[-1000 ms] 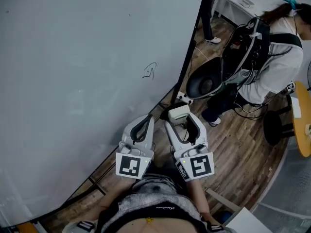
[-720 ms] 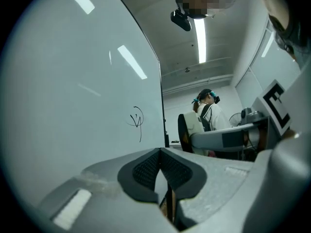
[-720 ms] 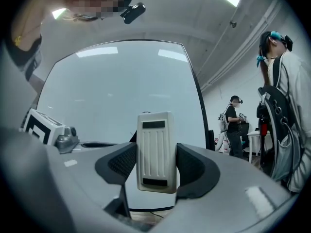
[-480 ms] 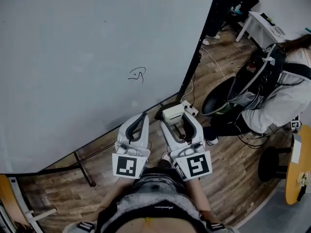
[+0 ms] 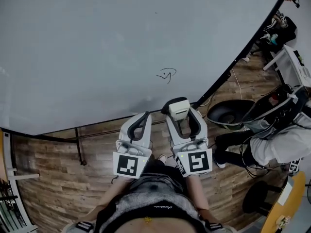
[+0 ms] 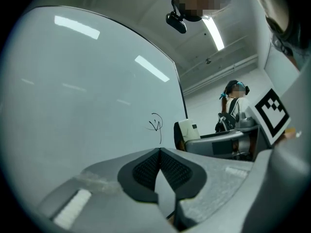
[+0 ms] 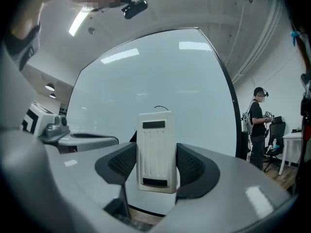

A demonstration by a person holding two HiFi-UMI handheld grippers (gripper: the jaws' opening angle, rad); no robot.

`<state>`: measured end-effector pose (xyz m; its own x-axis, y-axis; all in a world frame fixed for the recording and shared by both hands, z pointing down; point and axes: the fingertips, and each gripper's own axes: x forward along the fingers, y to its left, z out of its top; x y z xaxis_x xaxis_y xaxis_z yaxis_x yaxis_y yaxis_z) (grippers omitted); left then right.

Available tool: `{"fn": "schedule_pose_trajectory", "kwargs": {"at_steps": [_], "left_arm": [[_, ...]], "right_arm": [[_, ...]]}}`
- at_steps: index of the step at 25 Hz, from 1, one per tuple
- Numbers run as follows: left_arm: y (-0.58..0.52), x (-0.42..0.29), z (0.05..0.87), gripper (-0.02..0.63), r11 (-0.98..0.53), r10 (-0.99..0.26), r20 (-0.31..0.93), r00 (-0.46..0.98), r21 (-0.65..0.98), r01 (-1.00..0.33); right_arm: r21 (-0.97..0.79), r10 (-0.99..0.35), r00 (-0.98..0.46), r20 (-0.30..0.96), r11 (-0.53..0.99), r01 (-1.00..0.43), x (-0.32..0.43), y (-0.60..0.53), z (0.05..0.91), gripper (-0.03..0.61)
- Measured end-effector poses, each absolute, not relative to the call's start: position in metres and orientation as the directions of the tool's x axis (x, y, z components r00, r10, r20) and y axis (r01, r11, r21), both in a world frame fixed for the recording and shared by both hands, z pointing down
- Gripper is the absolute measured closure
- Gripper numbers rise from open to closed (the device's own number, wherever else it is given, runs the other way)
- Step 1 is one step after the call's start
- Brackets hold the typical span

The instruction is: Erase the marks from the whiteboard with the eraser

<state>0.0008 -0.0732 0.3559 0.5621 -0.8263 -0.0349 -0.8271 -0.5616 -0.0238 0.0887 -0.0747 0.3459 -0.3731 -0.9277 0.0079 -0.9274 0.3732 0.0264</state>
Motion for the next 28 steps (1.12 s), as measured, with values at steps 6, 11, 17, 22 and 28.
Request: {"fn": "schedule_pose_trajectory", "kwargs": {"at_steps": [6,11,17,22,28], "left_arm": [[-0.050,-0.009,0.351,0.611,-0.565,-0.823,-0.063,0.564,0.005,-0.825],[-0.044,-0.015,0.350,0.611,-0.612,-0.789,-0.064,0.611,0.004,-0.791],[-0.132,-0.019,0.375,0.611,-0.673,-0.739,-0.018,0.673,0.055,-0.738],[-0.112,-0.016,0.373,0.611,-0.687,-0.726,-0.017,0.687,0.050,-0.725],[-0.120,-0.017,0.375,0.611,-0.658,-0.753,-0.015,0.658,0.053,-0.751]], "right_arm": [[0.115,-0.949,-0.306,0.078,0.314,-0.943,0.091,-0.066,0.356,0.322],[0.148,-0.954,-0.279,0.113,0.294,-0.944,0.087,-0.075,0.358,0.322],[0.145,-0.954,-0.248,0.170,0.273,-0.951,0.084,-0.166,0.381,0.324],[0.136,-0.951,-0.243,0.190,0.271,-0.953,0.082,-0.148,0.389,0.324],[0.157,-0.941,-0.264,0.209,0.299,-0.941,0.081,-0.151,0.392,0.328]]}}
